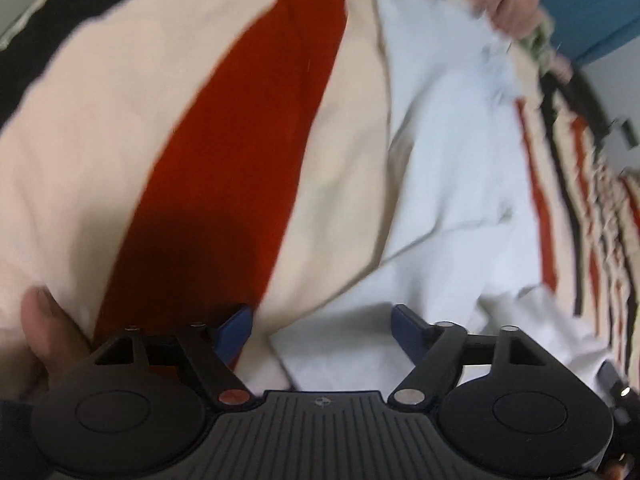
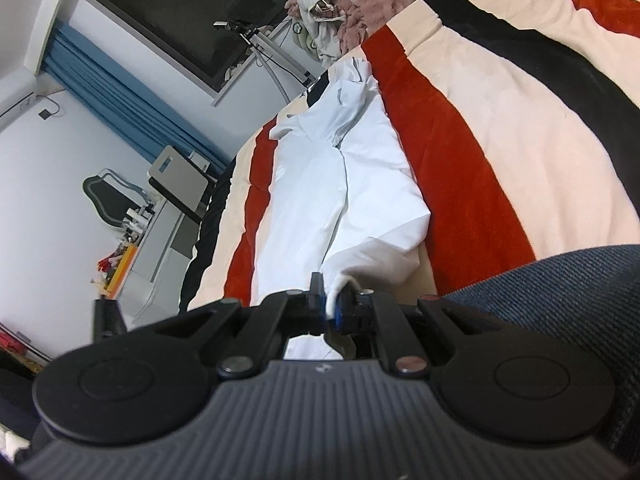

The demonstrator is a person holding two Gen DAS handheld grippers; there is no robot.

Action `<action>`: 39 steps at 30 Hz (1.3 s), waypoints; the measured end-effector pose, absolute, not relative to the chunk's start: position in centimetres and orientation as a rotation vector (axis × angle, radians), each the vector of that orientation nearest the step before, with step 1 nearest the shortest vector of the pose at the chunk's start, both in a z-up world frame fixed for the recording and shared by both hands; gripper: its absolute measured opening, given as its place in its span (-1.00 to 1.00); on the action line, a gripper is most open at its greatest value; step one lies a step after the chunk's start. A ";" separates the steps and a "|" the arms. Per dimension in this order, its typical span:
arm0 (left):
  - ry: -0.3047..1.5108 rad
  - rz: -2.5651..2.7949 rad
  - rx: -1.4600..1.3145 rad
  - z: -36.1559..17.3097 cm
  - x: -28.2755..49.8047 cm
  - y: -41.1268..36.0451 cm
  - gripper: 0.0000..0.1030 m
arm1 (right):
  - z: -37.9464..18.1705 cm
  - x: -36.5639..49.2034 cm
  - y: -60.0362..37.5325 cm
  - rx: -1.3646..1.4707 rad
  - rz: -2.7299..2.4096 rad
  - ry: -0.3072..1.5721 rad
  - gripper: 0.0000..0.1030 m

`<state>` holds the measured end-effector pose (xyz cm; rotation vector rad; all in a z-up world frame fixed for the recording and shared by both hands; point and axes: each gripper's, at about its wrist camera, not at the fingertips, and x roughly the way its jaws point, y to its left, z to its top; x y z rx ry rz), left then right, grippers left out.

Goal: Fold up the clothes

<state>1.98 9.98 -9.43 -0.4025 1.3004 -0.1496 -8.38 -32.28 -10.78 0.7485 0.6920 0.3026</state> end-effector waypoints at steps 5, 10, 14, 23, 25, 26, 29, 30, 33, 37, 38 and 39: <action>1.306 -0.171 -0.363 -9.0 1.4 10.0 -0.80 | -10.8 -8.3 -32.2 0.746 0.291 0.684 -0.85; 1.080 -0.266 -0.176 -4.4 -1.6 8.1 -0.85 | -10.7 -8.4 -32.1 0.744 0.291 0.678 -0.85; 0.866 -0.426 0.009 -0.2 -6.6 3.7 -0.85 | -10.7 -8.4 -32.1 0.748 0.292 0.673 -0.85; 0.950 -0.713 -0.026 -2.7 -11.7 -5.2 -0.70 | -10.7 -8.7 -32.4 0.760 0.298 0.667 -0.85; 1.017 -0.719 -0.089 -3.8 -10.6 -5.0 -0.29 | -10.7 -8.8 -32.5 0.762 0.303 0.666 -0.85; 1.035 -0.719 -0.136 -4.1 -10.3 -4.3 -0.19 | -10.7 -8.8 -32.5 0.763 0.305 0.666 -0.85; 1.064 -0.679 -0.307 -4.8 -8.8 -1.4 0.30 | -10.7 -8.8 -32.6 0.766 0.311 0.663 -0.85; 1.076 -0.648 -0.392 -5.0 -8.3 0.4 0.38 | -10.7 -8.8 -32.6 0.767 0.312 0.662 -0.85; 1.117 -0.504 -0.607 -6.3 -6.8 4.9 0.42 | -10.8 -8.8 -32.6 0.769 0.315 0.659 -0.85; 1.201 -0.387 -0.684 -8.6 -5.7 7.0 0.42 | -10.8 -8.8 -32.7 0.769 0.316 0.657 -0.85; 1.236 -0.375 -0.688 -9.4 -5.5 6.8 0.40 | -10.8 -8.8 -32.6 0.768 0.315 0.657 -0.85; 1.272 -0.365 -0.677 -10.1 -5.5 6.5 0.33 | -10.8 -8.9 -32.6 0.766 0.314 0.657 -0.85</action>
